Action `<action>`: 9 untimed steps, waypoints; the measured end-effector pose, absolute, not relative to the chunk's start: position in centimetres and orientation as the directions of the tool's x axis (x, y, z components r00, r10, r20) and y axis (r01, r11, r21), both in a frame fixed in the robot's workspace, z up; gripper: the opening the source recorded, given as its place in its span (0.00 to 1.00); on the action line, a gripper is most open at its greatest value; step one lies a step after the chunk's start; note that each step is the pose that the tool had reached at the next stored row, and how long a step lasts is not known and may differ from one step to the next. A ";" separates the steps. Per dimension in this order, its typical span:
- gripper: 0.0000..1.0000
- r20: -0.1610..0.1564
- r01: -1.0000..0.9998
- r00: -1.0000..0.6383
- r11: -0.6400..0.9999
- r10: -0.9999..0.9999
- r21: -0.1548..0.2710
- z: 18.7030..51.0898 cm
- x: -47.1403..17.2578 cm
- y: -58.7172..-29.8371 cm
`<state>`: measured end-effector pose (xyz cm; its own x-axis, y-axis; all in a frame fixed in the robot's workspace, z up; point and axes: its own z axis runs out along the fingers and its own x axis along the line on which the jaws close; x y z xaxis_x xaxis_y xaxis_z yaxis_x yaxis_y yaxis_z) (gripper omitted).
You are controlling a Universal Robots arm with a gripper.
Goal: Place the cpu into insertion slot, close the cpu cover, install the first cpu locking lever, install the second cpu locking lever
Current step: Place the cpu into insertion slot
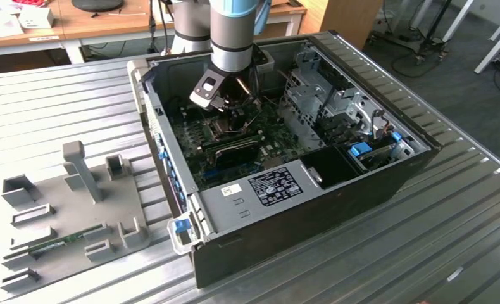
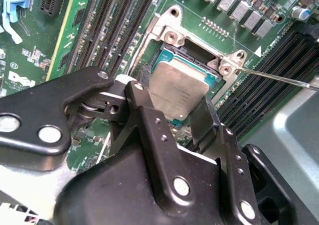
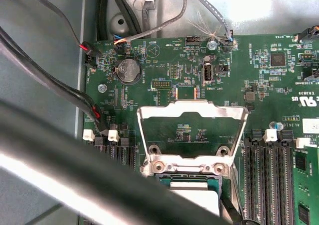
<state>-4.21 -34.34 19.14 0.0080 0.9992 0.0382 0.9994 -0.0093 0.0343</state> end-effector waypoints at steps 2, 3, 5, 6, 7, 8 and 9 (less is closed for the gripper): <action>0.55 0.038 0.999 0.008 -0.009 0.999 0.034 19.1 -4.2 -34.3; 0.55 0.038 0.999 0.008 -0.009 0.999 0.034 19.1 -4.2 -34.3; 0.55 0.039 0.999 0.008 -0.009 0.999 0.034 19.1 -4.2 -34.3; 0.55 0.038 0.999 0.008 -0.009 0.999 0.034 19.2 -4.2 -34.3; 0.55 0.038 0.999 0.008 -0.009 0.999 0.035 19.2 -4.2 -34.3; 0.55 0.039 0.999 0.008 -0.009 0.999 0.035 19.3 -4.2 -34.3; 0.55 0.039 0.999 0.008 -0.009 0.999 0.034 19.4 -4.2 -34.3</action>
